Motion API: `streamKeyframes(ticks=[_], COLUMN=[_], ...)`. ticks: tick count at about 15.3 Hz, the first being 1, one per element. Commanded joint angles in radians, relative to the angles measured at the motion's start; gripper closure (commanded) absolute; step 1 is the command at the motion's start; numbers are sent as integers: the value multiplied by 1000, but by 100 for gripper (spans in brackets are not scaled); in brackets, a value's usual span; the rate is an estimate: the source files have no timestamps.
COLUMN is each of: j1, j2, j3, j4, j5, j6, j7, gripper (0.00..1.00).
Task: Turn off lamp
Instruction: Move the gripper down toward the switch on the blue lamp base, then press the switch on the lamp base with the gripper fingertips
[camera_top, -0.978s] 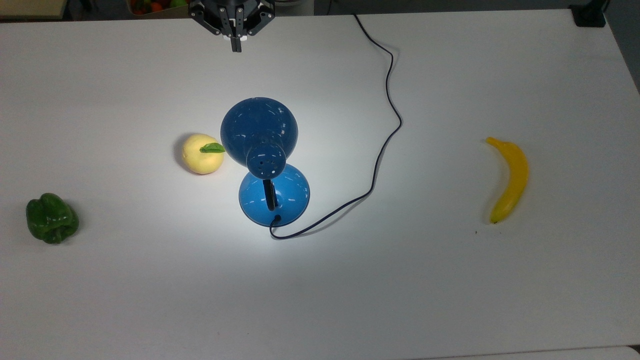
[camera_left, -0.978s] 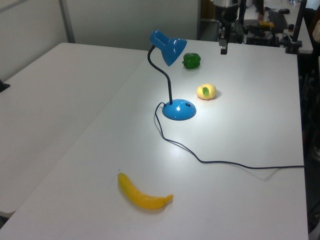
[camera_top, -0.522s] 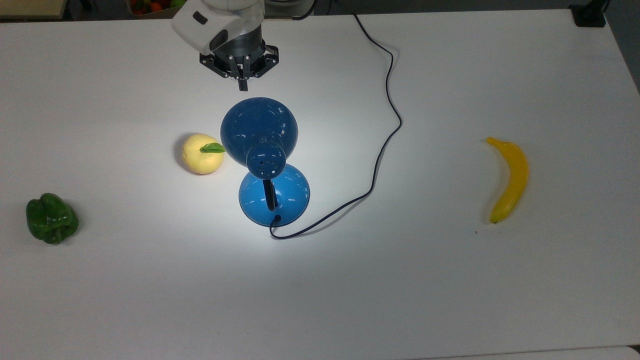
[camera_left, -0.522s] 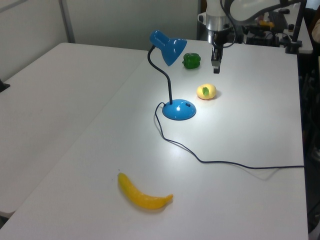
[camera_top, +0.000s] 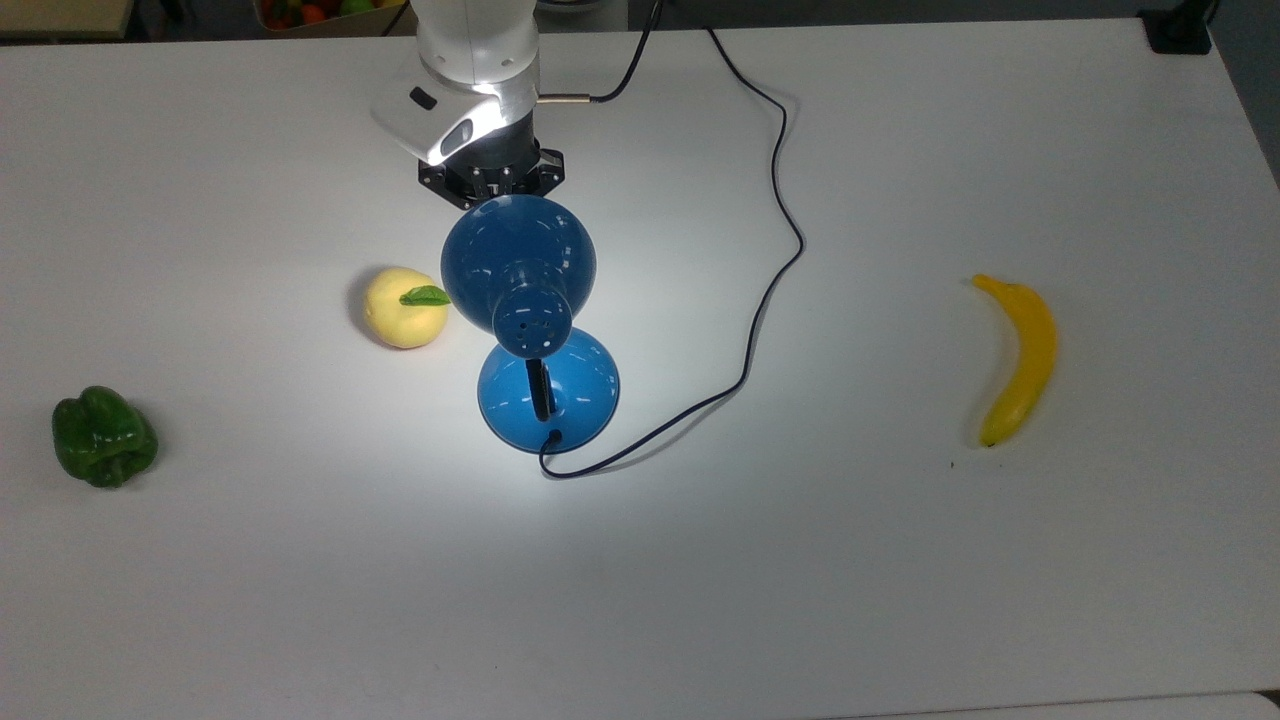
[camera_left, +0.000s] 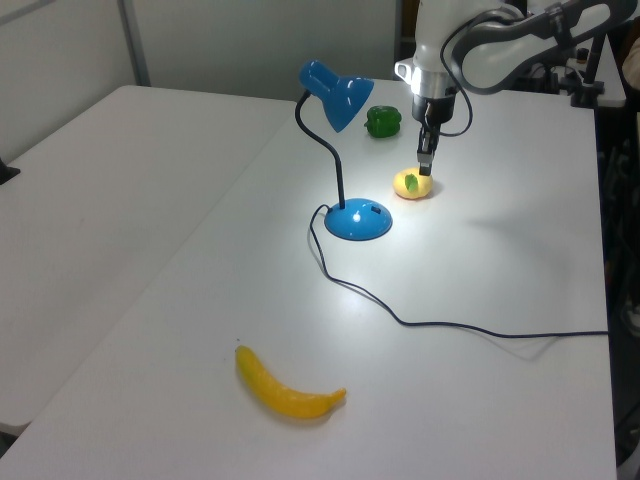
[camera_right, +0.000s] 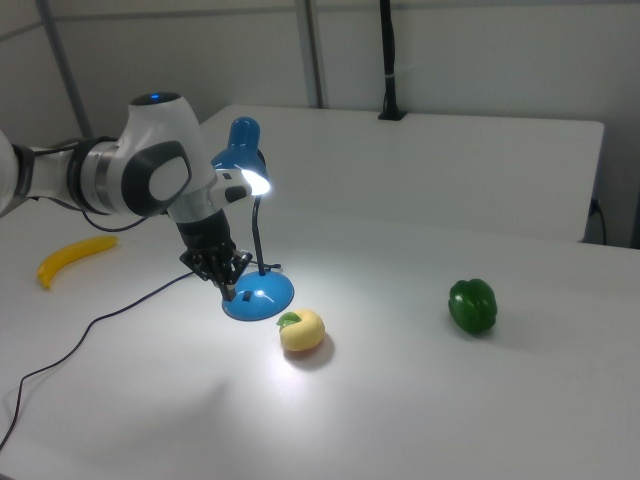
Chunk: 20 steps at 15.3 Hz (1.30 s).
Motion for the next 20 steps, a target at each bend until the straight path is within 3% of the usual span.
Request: streamKeyframes(ticks=[1, 12, 20], j1=[4, 11, 30], j2=[24, 126, 151], j3=[-3, 17, 20], j4=[-16, -12, -9], j5=[1, 1, 1], j6=[96, 292, 367], j7=[-6, 52, 69], gripper=[100, 100, 100])
